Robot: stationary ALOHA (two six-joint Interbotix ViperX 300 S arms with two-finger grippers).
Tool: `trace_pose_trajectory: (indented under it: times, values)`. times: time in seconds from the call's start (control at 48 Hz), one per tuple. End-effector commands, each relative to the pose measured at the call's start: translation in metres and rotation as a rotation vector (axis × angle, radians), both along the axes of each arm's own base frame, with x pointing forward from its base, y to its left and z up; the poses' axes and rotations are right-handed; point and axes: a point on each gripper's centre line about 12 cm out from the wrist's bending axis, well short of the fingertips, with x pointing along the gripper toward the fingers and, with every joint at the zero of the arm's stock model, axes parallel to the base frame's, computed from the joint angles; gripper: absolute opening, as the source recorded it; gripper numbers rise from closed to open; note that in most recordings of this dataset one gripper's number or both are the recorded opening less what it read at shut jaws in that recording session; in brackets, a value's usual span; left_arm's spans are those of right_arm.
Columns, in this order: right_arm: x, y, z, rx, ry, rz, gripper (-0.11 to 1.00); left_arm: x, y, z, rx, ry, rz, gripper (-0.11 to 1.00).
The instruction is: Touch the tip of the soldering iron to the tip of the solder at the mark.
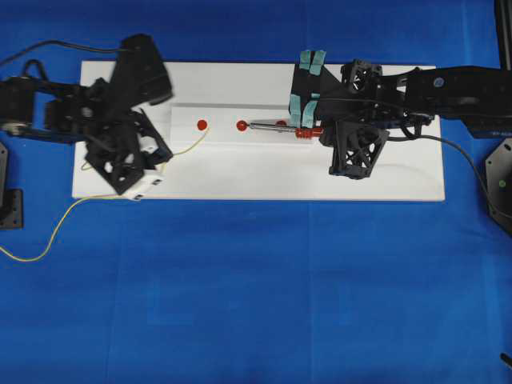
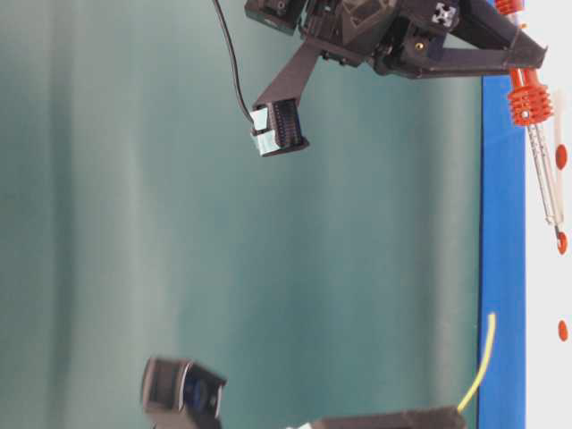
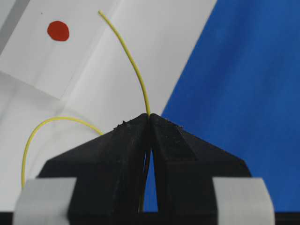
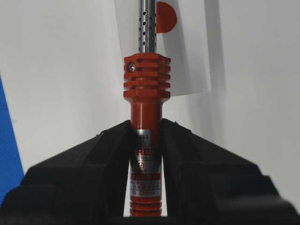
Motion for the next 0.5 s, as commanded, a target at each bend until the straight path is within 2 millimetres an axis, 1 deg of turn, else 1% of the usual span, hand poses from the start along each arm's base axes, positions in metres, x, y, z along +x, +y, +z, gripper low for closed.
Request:
trace_pose_trajectory:
  times: [0.0,0.167,0.25,0.354,0.479]
  values:
    - [0.007,-0.001,0.011,-0.010,-0.040,0.003,0.06,-0.001,-0.001,0.010,0.000,-0.049,-0.002,0.02]
    - [0.005,-0.001,0.013,-0.011,-0.043,0.005,0.06,-0.001,-0.001,0.010,0.002,-0.052,-0.001,0.02]
    - [0.002,0.000,0.021,-0.015,-0.064,0.003,0.06,-0.001,-0.001,0.011,0.003,-0.055,-0.004,0.02]
    - [-0.007,0.002,0.032,-0.023,-0.099,0.006,0.06,-0.001,-0.001,0.011,0.002,-0.057,-0.001,0.02]
    - [-0.022,0.004,0.044,-0.030,-0.136,0.005,0.06,-0.002,-0.001,0.010,0.002,-0.055,-0.003,0.02]
